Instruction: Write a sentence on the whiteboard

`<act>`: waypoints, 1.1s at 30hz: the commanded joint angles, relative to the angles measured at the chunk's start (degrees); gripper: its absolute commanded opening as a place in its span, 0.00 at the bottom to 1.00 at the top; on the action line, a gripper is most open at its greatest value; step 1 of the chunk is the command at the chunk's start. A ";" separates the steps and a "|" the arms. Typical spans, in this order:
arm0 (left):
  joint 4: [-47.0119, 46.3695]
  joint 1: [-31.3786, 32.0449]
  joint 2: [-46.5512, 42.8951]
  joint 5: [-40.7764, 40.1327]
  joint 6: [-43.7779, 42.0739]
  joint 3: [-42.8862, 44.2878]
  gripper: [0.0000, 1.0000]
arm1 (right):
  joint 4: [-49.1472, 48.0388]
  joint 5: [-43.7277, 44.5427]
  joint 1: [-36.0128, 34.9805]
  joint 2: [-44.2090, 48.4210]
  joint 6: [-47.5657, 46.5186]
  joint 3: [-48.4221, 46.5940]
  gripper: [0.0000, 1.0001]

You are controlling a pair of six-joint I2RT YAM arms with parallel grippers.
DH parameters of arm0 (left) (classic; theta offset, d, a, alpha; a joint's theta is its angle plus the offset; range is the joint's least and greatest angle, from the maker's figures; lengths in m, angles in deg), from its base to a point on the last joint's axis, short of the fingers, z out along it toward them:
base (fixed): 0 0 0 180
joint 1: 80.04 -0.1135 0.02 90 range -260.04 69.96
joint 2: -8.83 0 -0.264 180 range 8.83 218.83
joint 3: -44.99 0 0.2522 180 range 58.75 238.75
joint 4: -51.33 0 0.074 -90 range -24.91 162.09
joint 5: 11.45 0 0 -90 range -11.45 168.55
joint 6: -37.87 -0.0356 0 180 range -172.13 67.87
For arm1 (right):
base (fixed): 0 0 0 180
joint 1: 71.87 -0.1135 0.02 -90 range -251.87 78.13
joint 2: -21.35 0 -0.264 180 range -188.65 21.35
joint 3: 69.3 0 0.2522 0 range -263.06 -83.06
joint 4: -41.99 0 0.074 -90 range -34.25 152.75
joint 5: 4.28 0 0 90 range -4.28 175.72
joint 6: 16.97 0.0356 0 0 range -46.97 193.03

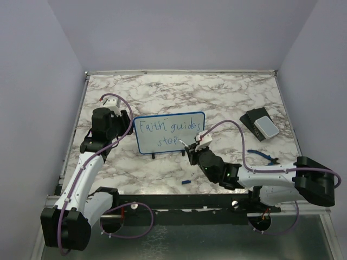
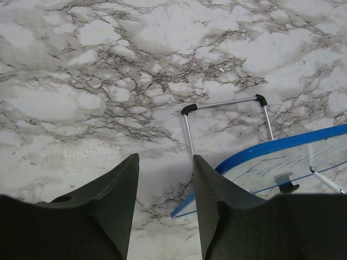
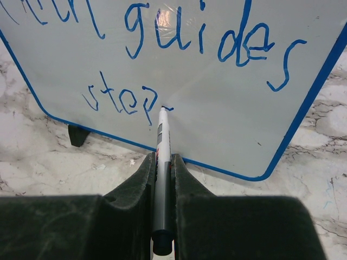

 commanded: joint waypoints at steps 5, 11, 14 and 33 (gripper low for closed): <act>-0.15 0.25 -0.58 0.32 -0.01 -0.82 0.46 | 0.45 -1.49 0.48 -1.61 2.09 -1.65 0.01; -0.16 0.29 -0.67 0.35 -0.05 -0.85 0.46 | 3.32 -1.76 0.50 -1.05 4.76 -1.31 0.01; -0.16 0.28 -0.69 0.31 0.00 -0.82 0.47 | 4.78 -1.45 0.50 -0.65 5.78 -1.30 0.00; -0.15 0.32 -0.76 0.41 0.03 -0.84 0.46 | 9.05 1.45 0.50 1.08 8.23 -1.03 0.01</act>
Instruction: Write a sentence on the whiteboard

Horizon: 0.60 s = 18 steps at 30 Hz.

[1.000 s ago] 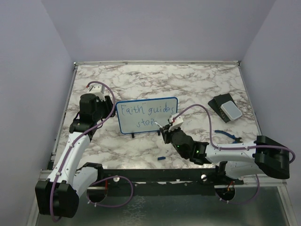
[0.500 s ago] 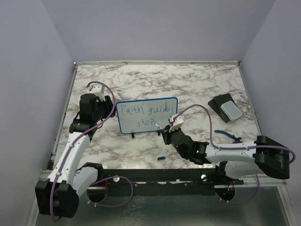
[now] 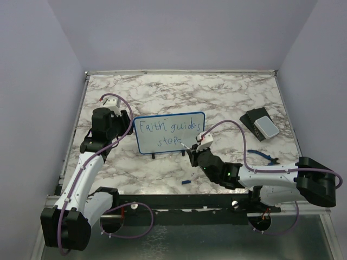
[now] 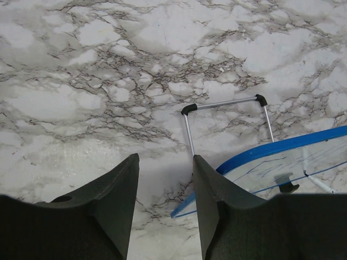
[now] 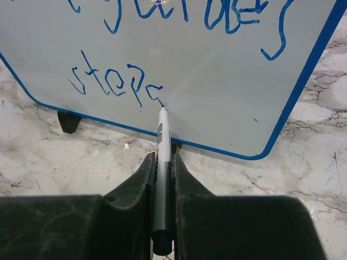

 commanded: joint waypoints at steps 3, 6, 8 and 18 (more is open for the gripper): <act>-0.15 0.26 -0.76 0.36 0.05 -0.88 0.46 | 2.30 2.04 0.22 0.41 1.76 -0.48 0.01; -0.16 0.28 -0.76 0.43 -0.02 -0.88 0.47 | 2.20 1.38 0.21 -0.43 1.26 -0.98 0.01; -0.15 0.26 -0.76 0.43 0.02 -0.85 0.47 | 1.58 0.84 0.22 -0.79 0.71 -1.09 0.01; -0.15 0.35 -0.76 0.30 -0.02 -0.89 0.46 | -3.64 -2.00 0.20 -2.47 -1.40 -1.27 0.00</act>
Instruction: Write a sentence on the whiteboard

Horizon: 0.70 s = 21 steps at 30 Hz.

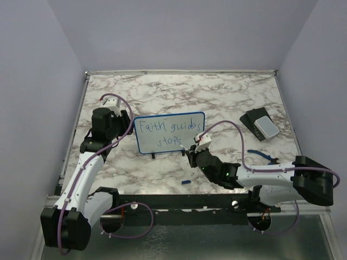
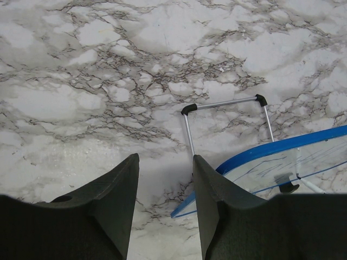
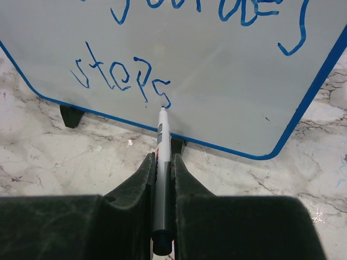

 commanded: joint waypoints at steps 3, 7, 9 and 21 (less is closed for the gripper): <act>-0.17 0.29 -0.74 0.33 -0.03 -0.84 0.47 | -4.28 -0.94 0.24 -1.33 -2.18 -1.68 0.01; -0.15 0.28 -0.74 0.33 -0.05 -0.84 0.47 | -4.22 -1.59 0.24 -0.58 -2.64 -1.53 0.01; -0.15 0.27 -0.74 0.34 -0.03 -0.85 0.46 | -3.71 -2.27 0.14 0.82 -2.91 -0.96 0.01; -0.15 0.26 -0.64 0.52 0.04 -0.91 0.47 | 6.69 3.09 0.15 6.77 2.34 -0.36 0.01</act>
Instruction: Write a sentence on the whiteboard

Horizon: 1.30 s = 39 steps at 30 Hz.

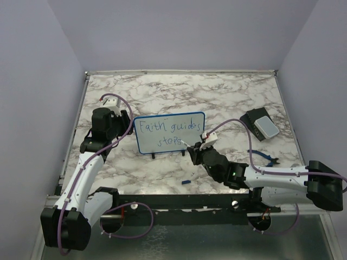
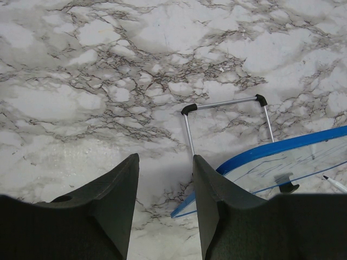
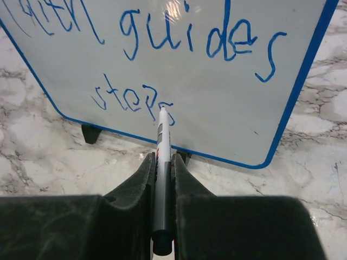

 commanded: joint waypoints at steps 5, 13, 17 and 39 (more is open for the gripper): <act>-0.12 0.33 -0.65 0.52 0.05 -0.89 0.47 | 7.22 3.77 0.13 -0.24 3.96 -0.32 0.01; -0.12 0.27 -0.47 0.52 0.04 -0.88 0.47 | 7.60 3.77 0.13 -1.90 4.08 -1.12 0.01; -0.12 0.28 -0.39 0.52 0.07 -0.82 0.47 | 7.19 3.95 0.09 -2.29 3.89 -1.06 0.01; -0.14 0.32 -0.30 0.48 -0.01 -0.89 0.47 | 4.59 5.73 0.13 -4.20 2.37 -1.06 0.01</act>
